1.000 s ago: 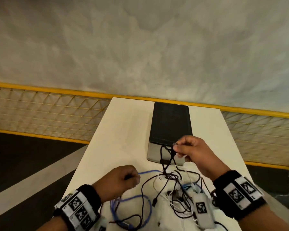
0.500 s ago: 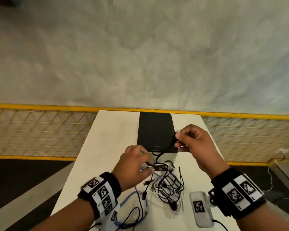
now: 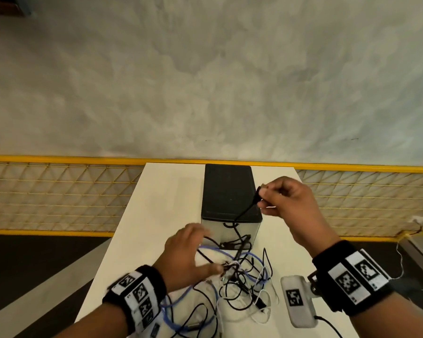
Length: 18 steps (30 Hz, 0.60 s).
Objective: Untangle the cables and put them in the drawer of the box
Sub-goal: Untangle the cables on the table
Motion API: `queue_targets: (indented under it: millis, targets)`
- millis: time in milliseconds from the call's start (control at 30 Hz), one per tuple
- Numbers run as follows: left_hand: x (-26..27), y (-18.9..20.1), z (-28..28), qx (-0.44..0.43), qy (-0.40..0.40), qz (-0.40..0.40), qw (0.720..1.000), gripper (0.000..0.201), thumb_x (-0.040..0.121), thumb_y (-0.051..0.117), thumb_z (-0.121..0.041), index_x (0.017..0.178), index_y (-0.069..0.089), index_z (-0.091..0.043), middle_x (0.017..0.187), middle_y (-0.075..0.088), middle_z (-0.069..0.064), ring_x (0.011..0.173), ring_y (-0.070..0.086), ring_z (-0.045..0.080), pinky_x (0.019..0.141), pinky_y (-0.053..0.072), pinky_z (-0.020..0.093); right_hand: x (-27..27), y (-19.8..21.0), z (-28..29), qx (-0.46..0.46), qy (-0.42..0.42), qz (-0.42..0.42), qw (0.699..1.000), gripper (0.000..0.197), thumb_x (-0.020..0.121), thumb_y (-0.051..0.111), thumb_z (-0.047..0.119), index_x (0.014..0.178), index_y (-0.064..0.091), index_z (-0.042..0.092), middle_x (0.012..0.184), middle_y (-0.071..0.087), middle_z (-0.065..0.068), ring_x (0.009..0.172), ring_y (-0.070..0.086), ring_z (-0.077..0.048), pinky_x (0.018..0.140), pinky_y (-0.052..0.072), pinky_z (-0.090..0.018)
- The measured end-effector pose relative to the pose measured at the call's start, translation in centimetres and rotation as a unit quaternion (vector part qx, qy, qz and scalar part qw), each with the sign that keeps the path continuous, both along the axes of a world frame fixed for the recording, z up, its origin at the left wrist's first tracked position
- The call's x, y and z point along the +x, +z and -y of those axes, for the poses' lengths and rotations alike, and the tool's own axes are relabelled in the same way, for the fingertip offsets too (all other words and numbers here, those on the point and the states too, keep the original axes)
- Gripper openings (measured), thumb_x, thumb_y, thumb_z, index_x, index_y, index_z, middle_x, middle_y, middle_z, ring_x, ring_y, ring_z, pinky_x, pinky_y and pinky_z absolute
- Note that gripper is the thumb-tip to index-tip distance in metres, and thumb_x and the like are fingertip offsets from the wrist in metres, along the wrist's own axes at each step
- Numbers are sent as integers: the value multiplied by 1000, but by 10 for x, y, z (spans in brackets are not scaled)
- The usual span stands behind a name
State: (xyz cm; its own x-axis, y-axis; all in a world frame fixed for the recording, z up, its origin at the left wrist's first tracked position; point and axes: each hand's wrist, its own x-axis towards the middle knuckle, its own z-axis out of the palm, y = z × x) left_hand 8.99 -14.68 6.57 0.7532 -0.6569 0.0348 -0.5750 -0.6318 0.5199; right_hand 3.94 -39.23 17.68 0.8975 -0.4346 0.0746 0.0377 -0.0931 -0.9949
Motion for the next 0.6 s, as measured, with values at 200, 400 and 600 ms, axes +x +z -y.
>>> queue_targets:
  millis: [200,400,600]
  targets:
    - [13,78,63,-213,-44,-147,965,23,87,66,-38,110,59,-36,102,70,-12,97,67,5,90,56,37,1,-2,-34,-61,93,26,993,14,80,73,-1,77,68,11,76,69,-8,67,69,-13,58,56,-25]
    - [17,93,72,-319,12,-222,921,18,101,51,-23,103,64,-10,80,65,0,72,61,12,69,50,28,-10,-37,-34,64,37,48,996,38,74,74,15,109,59,14,97,66,-7,88,67,-16,73,55,-30]
    - [-10,101,69,-388,-4,-314,867,20,104,44,-17,86,52,-14,65,54,2,59,49,16,59,46,30,-8,-95,-53,-289,207,-51,933,10,82,61,14,81,54,21,71,54,11,66,52,-4,64,42,-22]
